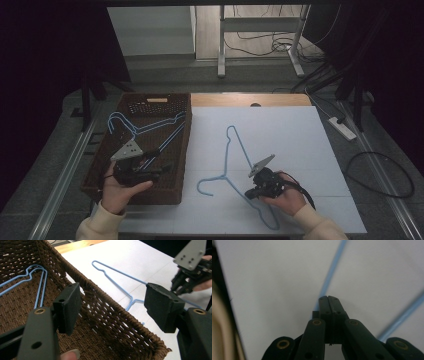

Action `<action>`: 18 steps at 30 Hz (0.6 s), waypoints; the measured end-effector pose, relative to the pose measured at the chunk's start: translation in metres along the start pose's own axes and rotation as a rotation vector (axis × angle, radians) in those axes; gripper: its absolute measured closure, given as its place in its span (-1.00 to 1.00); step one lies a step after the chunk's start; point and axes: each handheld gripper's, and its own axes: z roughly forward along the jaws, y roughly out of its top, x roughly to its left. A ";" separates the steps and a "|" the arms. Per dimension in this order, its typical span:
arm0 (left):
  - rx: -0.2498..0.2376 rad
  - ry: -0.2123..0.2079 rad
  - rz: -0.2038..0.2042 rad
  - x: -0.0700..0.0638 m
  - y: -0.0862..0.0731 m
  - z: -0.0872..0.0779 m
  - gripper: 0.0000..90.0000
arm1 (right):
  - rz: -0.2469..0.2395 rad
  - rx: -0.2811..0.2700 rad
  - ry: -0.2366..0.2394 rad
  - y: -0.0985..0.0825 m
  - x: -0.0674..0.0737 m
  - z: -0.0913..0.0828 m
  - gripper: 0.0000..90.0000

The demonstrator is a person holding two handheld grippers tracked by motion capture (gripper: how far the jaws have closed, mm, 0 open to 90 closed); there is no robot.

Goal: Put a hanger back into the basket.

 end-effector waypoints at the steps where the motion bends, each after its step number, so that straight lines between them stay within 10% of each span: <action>1: 0.000 0.000 0.001 0.000 0.000 0.000 -0.32 | 0.011 -0.022 -0.014 0.004 -0.005 -0.001 1.00; 8: -0.002 0.002 0.003 0.000 0.001 -0.001 -0.32 | 0.062 -0.133 -0.156 0.044 -0.052 0.001 1.00; 18: -0.004 0.004 0.004 0.001 0.000 -0.003 -0.32 | 0.111 -0.147 -0.239 0.080 -0.096 0.026 1.00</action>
